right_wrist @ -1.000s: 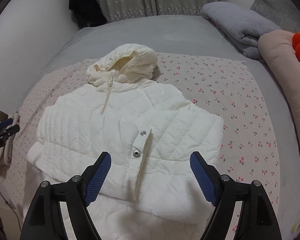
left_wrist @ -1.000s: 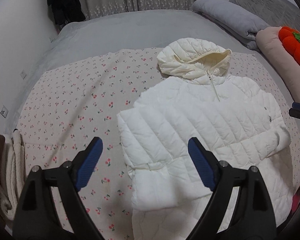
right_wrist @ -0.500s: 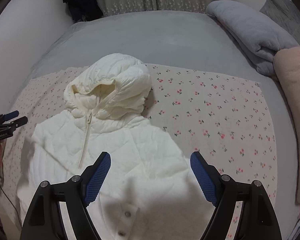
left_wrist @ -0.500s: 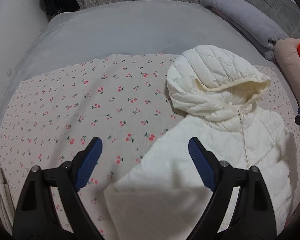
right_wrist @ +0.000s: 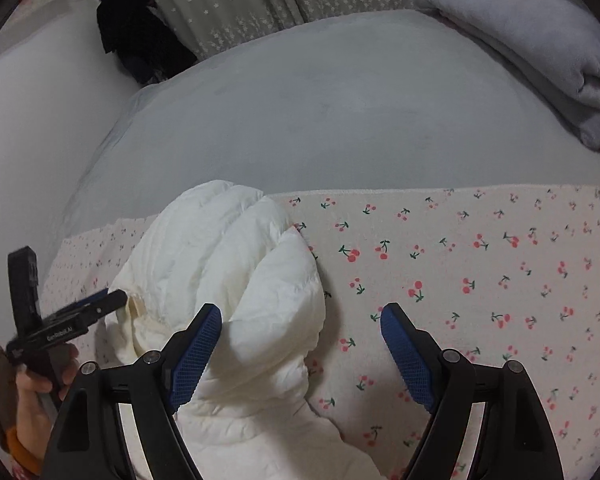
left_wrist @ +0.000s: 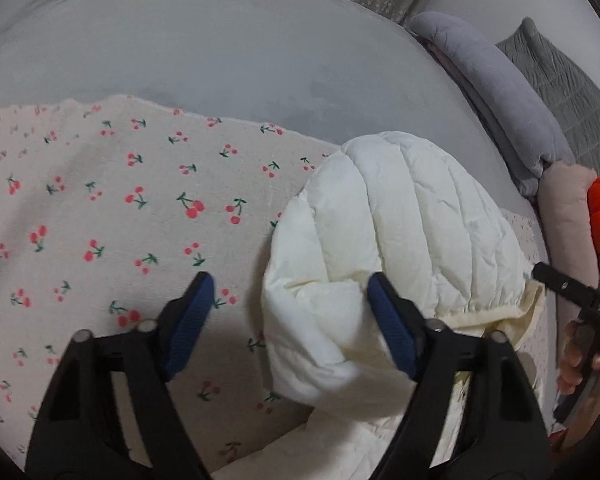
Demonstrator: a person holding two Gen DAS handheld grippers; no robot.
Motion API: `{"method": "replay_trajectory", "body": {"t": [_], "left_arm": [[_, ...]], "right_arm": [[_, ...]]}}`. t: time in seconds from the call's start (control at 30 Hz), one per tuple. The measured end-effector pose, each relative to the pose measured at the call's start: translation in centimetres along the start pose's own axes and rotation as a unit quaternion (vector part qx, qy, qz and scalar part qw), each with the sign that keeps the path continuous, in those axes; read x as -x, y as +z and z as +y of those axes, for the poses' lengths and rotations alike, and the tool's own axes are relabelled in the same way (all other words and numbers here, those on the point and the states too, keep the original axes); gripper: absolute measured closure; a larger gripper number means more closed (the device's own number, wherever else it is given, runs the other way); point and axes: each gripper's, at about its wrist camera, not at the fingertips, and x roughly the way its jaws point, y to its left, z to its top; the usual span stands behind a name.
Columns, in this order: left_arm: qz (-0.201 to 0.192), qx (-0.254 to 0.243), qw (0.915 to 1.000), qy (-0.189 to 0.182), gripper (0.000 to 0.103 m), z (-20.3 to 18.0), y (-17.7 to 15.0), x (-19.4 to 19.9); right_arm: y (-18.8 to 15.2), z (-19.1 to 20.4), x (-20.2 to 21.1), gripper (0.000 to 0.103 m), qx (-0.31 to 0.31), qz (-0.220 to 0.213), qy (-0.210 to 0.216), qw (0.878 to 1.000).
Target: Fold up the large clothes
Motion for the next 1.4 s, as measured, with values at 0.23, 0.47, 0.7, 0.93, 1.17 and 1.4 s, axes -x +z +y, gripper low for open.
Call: {"method": "replay_trajectory", "body": {"t": [0.23, 0.47, 0.7, 0.93, 1.17, 1.4], "left_arm": [[-0.07, -0.082, 0.9932, -0.045, 0.095, -3.5, -1.8, 4.0], [-0.13, -0.241, 0.9593, -0.07, 0.095, -7.4, -6.9, 12.1], [-0.127, -0.373, 0.9172, -0.058, 0.095, -9.8, -13.2, 15.8], [-0.08, -0.435, 0.895, -0.054, 0.096, -10.2, -18.4, 15.3], [-0.044, -0.379, 0.9213, -0.074, 0.096, -7.8, -19.5, 13.6], [-0.005, -0.264, 0.9555, -0.131, 0.058, -4.9, -17.3, 13.6]], "right_arm": [[-1.7, -0.7, -0.1, 0.036, -0.011, -0.001, 0.017, 1.0], [-2.3, -0.5, 6.6, 0.026, -0.001, -0.035, 0.043, 0.998], [-1.6, 2.0, 12.4, 0.021, 0.008, -0.057, 0.08, 0.995], [-2.4, 6.3, 13.1, 0.021, 0.035, -0.046, 0.106, 0.993], [-3.5, 8.6, 7.5, 0.022, 0.033, -0.035, 0.101, 0.994], [-6.2, 7.3, -2.2, 0.044, -0.005, 0.033, 0.051, 0.998]]}}
